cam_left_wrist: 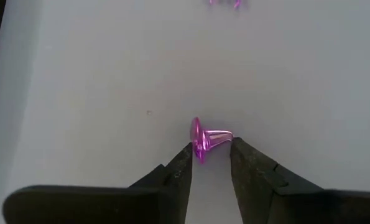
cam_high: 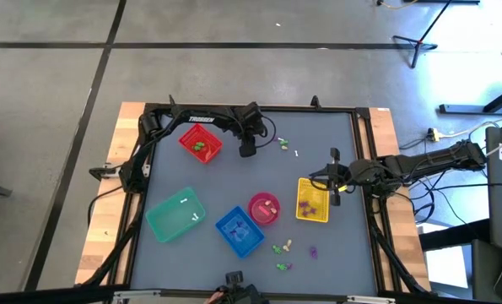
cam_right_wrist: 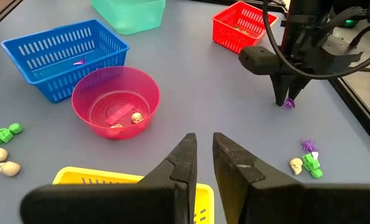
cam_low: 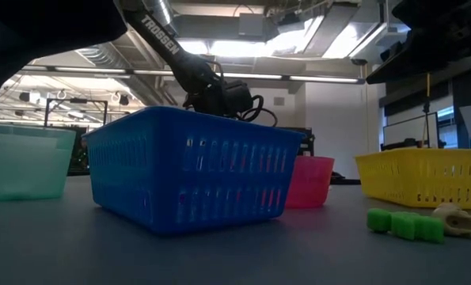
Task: Sort Halloween decoration
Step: Put the violet witch hat toy into the blue bin
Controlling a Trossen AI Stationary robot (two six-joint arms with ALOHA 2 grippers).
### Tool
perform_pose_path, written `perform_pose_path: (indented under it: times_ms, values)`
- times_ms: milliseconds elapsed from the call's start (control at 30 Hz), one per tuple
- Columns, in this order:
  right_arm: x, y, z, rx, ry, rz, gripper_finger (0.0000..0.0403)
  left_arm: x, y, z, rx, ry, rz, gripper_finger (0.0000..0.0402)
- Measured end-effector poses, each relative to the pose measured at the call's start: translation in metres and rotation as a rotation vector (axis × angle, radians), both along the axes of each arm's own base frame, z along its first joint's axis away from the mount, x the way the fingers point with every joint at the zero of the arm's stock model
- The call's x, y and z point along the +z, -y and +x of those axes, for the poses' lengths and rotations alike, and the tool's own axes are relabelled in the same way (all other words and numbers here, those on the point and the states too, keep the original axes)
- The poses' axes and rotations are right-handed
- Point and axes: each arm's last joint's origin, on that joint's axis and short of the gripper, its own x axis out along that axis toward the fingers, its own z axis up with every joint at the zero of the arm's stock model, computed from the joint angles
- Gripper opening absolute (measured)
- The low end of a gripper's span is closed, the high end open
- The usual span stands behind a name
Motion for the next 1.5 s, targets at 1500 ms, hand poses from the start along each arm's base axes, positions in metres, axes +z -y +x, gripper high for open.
perform_pose_path:
  times_ms: [1500]
  values:
    - [0.0,-0.0001,0.0,0.0,0.0,0.001,0.0051,0.0001,-0.0038,0.0005,-0.059,-0.002,0.058,0.0016]
